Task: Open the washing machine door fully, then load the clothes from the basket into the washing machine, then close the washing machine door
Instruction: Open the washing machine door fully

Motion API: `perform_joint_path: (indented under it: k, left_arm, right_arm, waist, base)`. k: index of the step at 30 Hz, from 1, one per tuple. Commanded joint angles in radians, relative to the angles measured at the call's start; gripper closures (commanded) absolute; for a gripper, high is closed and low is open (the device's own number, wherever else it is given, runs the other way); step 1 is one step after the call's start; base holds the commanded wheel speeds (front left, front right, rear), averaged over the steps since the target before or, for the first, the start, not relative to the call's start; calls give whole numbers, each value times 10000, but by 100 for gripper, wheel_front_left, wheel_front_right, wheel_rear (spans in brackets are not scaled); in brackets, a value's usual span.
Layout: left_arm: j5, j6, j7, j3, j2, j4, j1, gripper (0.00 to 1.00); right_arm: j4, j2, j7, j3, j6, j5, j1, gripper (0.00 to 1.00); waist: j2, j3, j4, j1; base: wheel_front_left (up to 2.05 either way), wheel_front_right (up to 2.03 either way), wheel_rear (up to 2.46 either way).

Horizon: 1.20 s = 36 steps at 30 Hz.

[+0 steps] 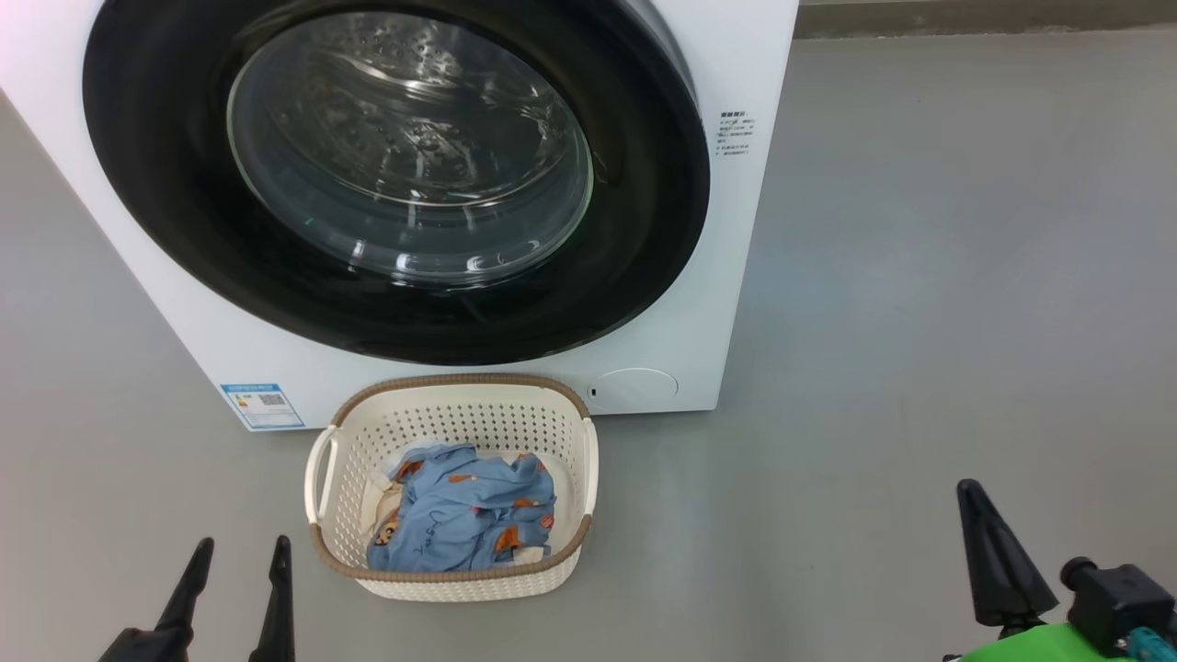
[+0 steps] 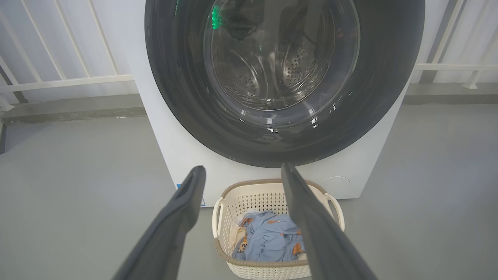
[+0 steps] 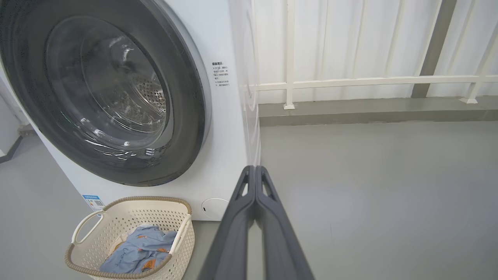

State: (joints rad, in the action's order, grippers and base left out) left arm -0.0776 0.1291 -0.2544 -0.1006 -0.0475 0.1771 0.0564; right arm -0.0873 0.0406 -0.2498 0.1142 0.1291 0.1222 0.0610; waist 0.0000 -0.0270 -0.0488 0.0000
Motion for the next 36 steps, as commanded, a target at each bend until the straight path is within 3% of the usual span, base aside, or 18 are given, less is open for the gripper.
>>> perform_joint_path:
  k: [1,5,7,8,13,17,22,28,36]
  left_arm:
    - [-12,15,-74,-376,-73,-316,-277,0]
    - [-22,15,-74,-381,-59,-345,-241,0]
    - [-11,15,-74,-383,-53,-392,-228,0]
    - [-11,15,-74,-383,-53,-392,-228,0]
    - [-30,15,-74,-349,-44,-487,-265,0]
    - [-51,15,-74,-258,-41,-514,-311,0]
    - [-79,15,-74,-129,-89,-600,-486,0]
    - [-160,15,-74,192,-119,-826,-601,0]
    - [-245,15,-74,628,-155,-1119,-968,0]
  right_arm:
    - [276,97,-120,-126,16,394,-322,100]
    - [-110,97,-120,-120,16,2083,-404,100]
    - [-408,97,-120,-250,16,3803,-541,100]
    - [-408,97,-120,-250,16,3803,-541,100]
    - [-1103,122,-120,-368,16,8525,-1061,100]
    - [-1372,909,706,-186,16,12387,-1500,100]
    - [-2035,1820,2454,1023,16,15252,-2173,100]
    - [-3062,2559,3822,2380,16,16329,-3470,100]
    - [-3457,3326,5416,2193,16,15743,-5488,100]
  waist:
    - [0,-23,6,0]
    - [0,-78,9,0]
    - [0,-172,18,0]
    - [0,-172,18,0]
    - [0,-406,8,0]
    - [0,-589,-56,0]
    - [0,-916,-207,0]
    - [0,-1499,-467,0]
    - [0,-2671,-813,0]
  base:
    - [0,0,0]
    - [0,0,0]
    - [0,0,0]
    - [0,0,0]
    - [0,0,0]
    - [0,0,0]
    - [0,0,0]
    - [0,0,0]
    - [0,0,0]
